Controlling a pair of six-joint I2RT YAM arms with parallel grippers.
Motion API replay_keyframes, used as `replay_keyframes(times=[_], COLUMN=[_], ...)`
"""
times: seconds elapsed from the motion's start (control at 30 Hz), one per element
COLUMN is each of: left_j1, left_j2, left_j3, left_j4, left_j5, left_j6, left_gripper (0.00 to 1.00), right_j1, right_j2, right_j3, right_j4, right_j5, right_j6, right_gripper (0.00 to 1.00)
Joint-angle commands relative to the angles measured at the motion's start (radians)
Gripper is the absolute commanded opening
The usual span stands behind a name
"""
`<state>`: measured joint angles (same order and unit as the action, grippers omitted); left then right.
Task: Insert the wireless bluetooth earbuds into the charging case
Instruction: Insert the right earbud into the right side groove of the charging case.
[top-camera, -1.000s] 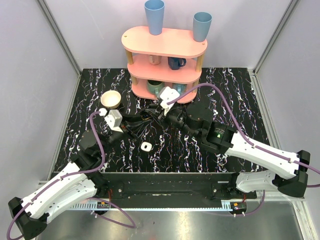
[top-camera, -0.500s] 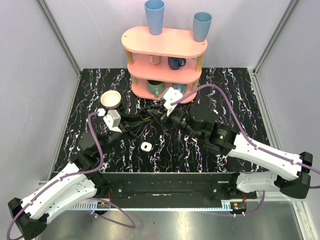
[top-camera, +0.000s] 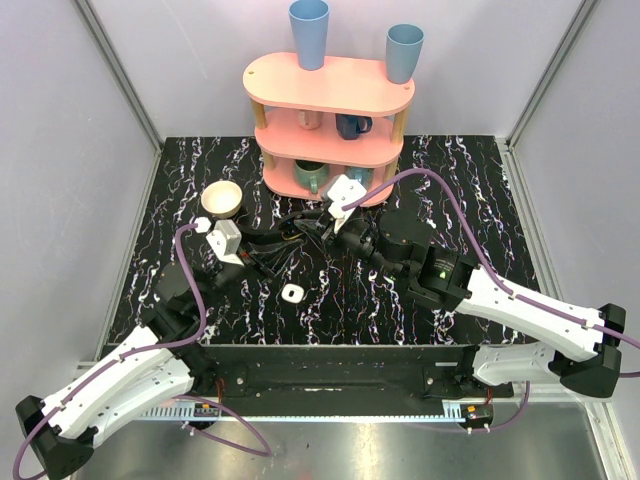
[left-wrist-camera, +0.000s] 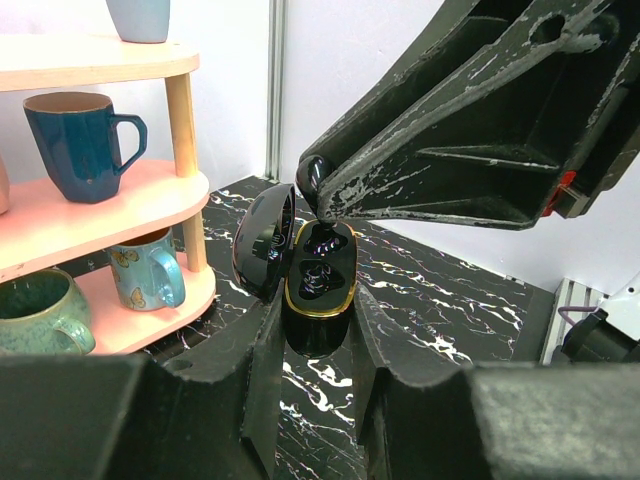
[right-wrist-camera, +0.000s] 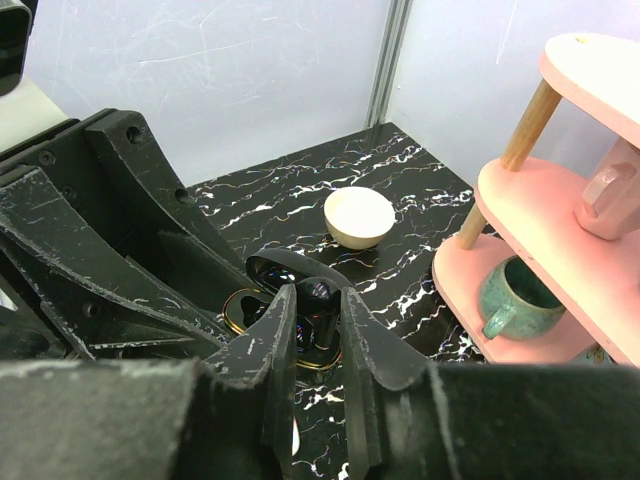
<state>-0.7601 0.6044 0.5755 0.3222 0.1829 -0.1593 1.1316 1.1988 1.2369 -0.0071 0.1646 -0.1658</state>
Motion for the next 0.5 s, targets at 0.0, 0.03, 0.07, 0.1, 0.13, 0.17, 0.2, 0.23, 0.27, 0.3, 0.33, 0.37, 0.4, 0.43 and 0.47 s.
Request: replay_keyframes(times=[0.0,0.03,0.07,0.1,0.13,0.17,0.2,0.23,0.27,0.3,0.33,0.37,0.4,0.43,0.47], left_j1=[0.001,0.001,0.001,0.001,0.001,0.001,0.001,0.001,0.001,0.001,0.001,0.001,0.001,0.001,0.001], left_j2=[-0.012,-0.012,-0.012,-0.012,-0.011,-0.012,-0.012,-0.012,-0.014,-0.015,-0.015,-0.015,-0.018,-0.017,-0.018], left_j3=[0.040,0.040,0.038,0.040,0.040,0.040,0.040,0.041,0.040,0.040,0.041,0.041,0.041,0.041,0.041], left_j4=[0.067,0.069,0.071,0.071,0.071,0.071,0.071,0.069,0.069,0.069,0.067,0.067,0.067,0.067,0.067], left_j5=[-0.002,-0.003,-0.005,-0.005,-0.005,-0.005,-0.005,-0.006,-0.011,-0.013,-0.013,-0.016,-0.017,-0.017,-0.020], left_j6=[-0.014,-0.016,-0.016,-0.016,-0.016,-0.017,-0.016,-0.016,-0.016,-0.016,-0.016,-0.016,-0.016,-0.017,-0.017], left_gripper=[0.00,0.00,0.00,0.00,0.00,0.00,0.00,0.00,0.00,0.00,0.00,0.00,0.00,0.00,0.00], right_j1=[0.008,0.008,0.010,0.010,0.008,0.008,0.008,0.008,0.008,0.008,0.008,0.008,0.008,0.008,0.008], right_j2=[-0.012,-0.013,-0.013,-0.010,-0.010,-0.008,-0.005,-0.005,-0.002,0.001,0.004,0.002,0.004,0.002,0.002], right_j3=[-0.001,-0.002,-0.002,-0.002,-0.002,-0.004,-0.004,-0.004,-0.005,-0.002,-0.001,-0.001,-0.002,-0.004,-0.004], right_j4=[0.021,0.021,0.022,0.022,0.021,0.021,0.018,0.016,0.015,0.013,0.013,-0.019,-0.019,-0.021,-0.022], right_j5=[-0.007,-0.010,-0.010,-0.011,-0.011,-0.011,-0.011,-0.013,-0.017,-0.020,-0.022,-0.023,-0.023,-0.025,-0.023], right_j6=[0.014,0.014,0.017,0.017,0.018,0.018,0.020,0.020,0.023,0.025,0.026,0.026,0.029,0.029,0.029], right_gripper=[0.16,0.16,0.16,0.16,0.16,0.16,0.16,0.16,0.16,0.16,0.16,0.16,0.16,0.16,0.16])
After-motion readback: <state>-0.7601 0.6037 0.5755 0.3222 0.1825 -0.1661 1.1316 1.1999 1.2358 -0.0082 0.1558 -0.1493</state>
